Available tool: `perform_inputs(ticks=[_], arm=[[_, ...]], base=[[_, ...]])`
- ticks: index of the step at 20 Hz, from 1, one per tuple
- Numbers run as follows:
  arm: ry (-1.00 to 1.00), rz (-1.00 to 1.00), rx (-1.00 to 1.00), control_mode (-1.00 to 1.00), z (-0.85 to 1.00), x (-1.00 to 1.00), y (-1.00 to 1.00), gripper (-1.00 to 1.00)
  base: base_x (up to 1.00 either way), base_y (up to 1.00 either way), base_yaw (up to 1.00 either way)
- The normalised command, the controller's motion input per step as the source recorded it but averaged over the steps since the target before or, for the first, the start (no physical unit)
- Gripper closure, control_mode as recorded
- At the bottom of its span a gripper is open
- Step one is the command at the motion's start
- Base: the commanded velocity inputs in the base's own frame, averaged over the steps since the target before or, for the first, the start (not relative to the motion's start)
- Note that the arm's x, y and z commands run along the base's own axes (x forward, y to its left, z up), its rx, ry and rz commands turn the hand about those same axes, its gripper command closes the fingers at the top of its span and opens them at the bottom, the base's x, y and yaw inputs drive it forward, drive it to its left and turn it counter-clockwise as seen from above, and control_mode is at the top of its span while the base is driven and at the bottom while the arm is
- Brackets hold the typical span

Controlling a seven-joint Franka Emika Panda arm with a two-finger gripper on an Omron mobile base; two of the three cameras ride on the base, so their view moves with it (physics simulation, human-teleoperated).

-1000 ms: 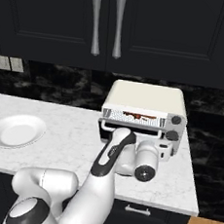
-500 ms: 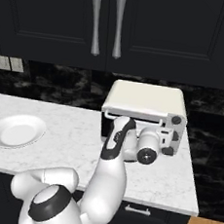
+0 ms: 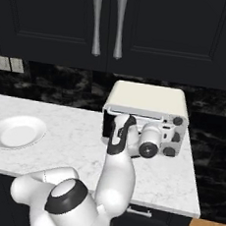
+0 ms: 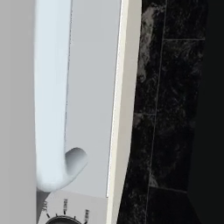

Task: Pick up the kebab skewer and baguette bread, and place them inside the toaster oven. Close the toaster oven door and start by setting the timer.

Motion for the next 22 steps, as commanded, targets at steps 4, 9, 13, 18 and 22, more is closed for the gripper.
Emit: perform_inputs(ticks=[4,9,13,18,22], arm=[[0.0,0.0,0.0,-1.0,-0.07,0.27,0.0,-1.0],[0.0,0.02,0.0,-1.0,-0.12,0.05,0.0,-1.0],[0.0,0.06,0.0,-1.0,-0.16,-0.03,-0.01,-1.0],[0.0,0.09,0.0,-1.0,-0.22,-0.04,-0.07,-1.0],[0.0,0.16,0.0,-1.0,-0.09,-0.26,-0.53,-1.0]], base=[[0.0,0.0,0.0],[0.0,0.0,0.0],[0.0,0.0,0.0],[0.0,0.0,0.0],[0.0,0.0,0.0]])
